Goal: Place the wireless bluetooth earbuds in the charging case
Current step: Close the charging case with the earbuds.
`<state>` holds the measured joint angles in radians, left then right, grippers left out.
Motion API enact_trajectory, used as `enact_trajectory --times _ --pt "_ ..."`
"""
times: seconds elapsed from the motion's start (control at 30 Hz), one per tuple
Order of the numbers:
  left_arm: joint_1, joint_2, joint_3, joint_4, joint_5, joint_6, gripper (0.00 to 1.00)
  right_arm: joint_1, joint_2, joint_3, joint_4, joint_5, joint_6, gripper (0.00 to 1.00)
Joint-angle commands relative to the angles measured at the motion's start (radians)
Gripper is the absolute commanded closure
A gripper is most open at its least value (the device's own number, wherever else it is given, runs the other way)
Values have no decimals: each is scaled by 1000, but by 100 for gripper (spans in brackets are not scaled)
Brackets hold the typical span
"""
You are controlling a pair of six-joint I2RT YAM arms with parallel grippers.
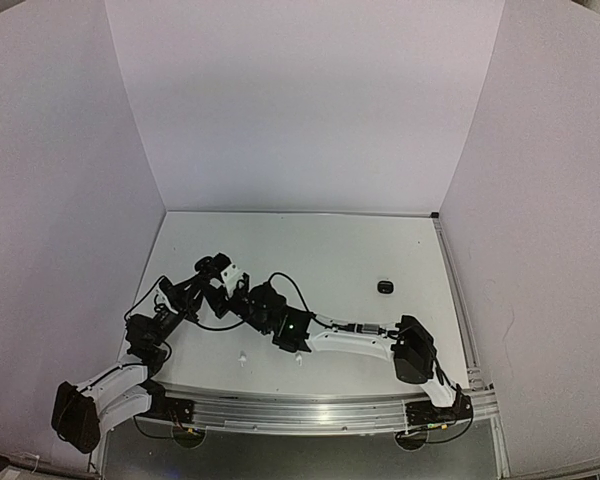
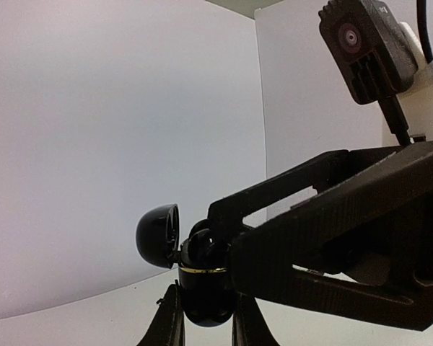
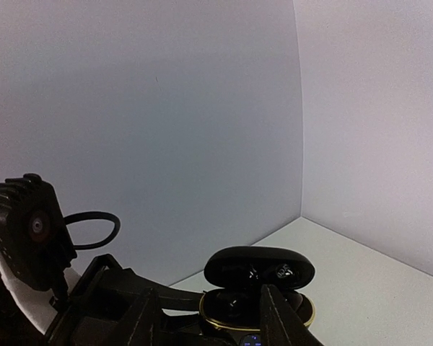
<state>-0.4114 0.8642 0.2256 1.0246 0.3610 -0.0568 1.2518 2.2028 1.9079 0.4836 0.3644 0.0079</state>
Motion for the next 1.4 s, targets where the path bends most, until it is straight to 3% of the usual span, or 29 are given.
enact_trajectory --times 0.0,0.3,0.4,0.57,0.73,0.9,1.1,1.37 --pt "-1 -12 56 -20 -6 -20 100 3 -111 -2 -2 22 -55 53" --pt "-1 -17 67 -93 87 -34 100 3 -199 -38 -62 37 -85 34" --pt "-2 -21 70 -133 199 13 100 -7 -215 28 -269 71 -39 33" --pt "-1 -35 62 -216 402 201 100 -53 -197 161 -689 77 223 33" --pt "-1 -46 58 -246 469 331 100 -81 -194 122 -809 -24 408 37" --pt "-1 -39 63 -248 477 405 100 -86 -165 126 -869 -129 450 42" --pt "-1 -14 105 -294 364 326 100 -84 -213 63 -884 -229 453 45" --pt "0 -5 123 -309 340 268 100 -80 -280 3 -935 -293 428 48"
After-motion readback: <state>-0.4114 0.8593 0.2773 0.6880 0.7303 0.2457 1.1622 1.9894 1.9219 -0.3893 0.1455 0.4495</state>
